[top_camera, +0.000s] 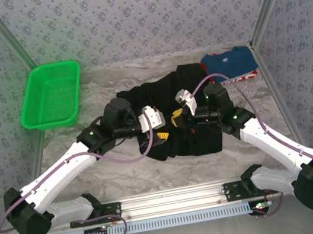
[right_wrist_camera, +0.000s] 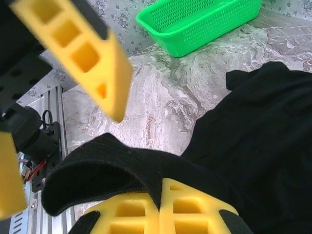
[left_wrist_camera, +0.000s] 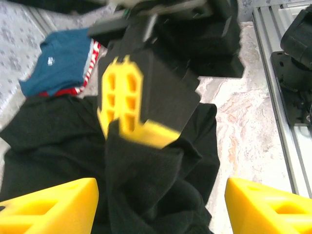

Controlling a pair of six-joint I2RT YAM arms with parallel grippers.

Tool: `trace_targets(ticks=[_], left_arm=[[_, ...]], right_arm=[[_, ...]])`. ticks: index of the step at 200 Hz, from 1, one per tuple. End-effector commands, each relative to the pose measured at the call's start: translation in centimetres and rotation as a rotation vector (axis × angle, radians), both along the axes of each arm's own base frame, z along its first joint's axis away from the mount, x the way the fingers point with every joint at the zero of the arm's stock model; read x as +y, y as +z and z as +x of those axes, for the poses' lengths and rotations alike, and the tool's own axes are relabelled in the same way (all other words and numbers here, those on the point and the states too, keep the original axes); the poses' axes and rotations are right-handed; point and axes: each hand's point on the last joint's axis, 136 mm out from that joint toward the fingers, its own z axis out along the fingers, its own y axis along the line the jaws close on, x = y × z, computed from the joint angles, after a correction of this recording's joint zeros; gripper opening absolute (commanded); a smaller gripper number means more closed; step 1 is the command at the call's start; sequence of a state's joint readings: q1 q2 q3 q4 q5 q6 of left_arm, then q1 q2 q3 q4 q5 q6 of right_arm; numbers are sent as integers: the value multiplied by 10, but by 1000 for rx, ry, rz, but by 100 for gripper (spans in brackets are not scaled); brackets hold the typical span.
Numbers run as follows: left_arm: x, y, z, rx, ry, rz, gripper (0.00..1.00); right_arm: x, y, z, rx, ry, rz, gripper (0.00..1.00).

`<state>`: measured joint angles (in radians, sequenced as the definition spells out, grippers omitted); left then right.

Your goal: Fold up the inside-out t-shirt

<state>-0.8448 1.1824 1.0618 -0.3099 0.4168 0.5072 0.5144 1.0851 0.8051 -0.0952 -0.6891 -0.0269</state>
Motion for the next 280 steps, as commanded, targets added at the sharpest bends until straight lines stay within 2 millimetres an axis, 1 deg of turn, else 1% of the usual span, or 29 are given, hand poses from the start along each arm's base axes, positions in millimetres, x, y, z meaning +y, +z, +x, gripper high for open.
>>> trace_targets(ticks=[1, 16, 29, 56, 70, 94, 107, 114, 132, 168, 200, 235, 254, 271, 280], left_arm=[[-1, 20, 12, -199, 54, -10, 69], [-5, 21, 14, -253, 73, 1, 69], [-8, 18, 14, -268, 72, 14, 68], [-11, 8, 13, -253, 54, 42, 68], [-13, 5, 10, -241, 35, 46, 68], [-17, 0, 11, -230, 24, 54, 67], [-20, -2, 13, -226, 22, 60, 62], [-21, -3, 14, -222, 19, 63, 58], [-22, -1, 14, -221, 23, 57, 45], [-18, 4, 15, -209, 36, 37, 28], [-14, 10, 14, -174, 44, 9, 19], [-6, 9, 20, -138, 78, 10, 10], [-6, 11, 18, -116, 72, -6, 6], [-1, 13, 18, -92, 88, -11, 0], [4, 16, 25, -66, 137, -30, 0]], right_arm=[[1, 11, 0, 23, 6, 21, 0], [1, 12, 0, 22, 5, 22, 0], [1, 12, 1, 22, 0, 22, 0], [0, 15, 1, 14, -6, 24, 0], [0, 14, 1, 15, -8, 22, 0], [-1, 14, 2, 14, -11, 22, 0], [-1, 14, 2, 11, -14, 22, 0], [-1, 13, 2, 11, -16, 22, 0], [-2, 13, 2, 12, -18, 20, 0], [-2, 13, 2, 9, -17, 20, 0], [-2, 10, 3, 14, -21, 14, 0], [-3, 11, 5, 9, -30, 11, 0], [-3, 11, 5, 7, -34, 8, 0], [-6, 9, 10, 7, -67, -8, 0], [-10, 7, 15, 15, -107, -24, 0]])
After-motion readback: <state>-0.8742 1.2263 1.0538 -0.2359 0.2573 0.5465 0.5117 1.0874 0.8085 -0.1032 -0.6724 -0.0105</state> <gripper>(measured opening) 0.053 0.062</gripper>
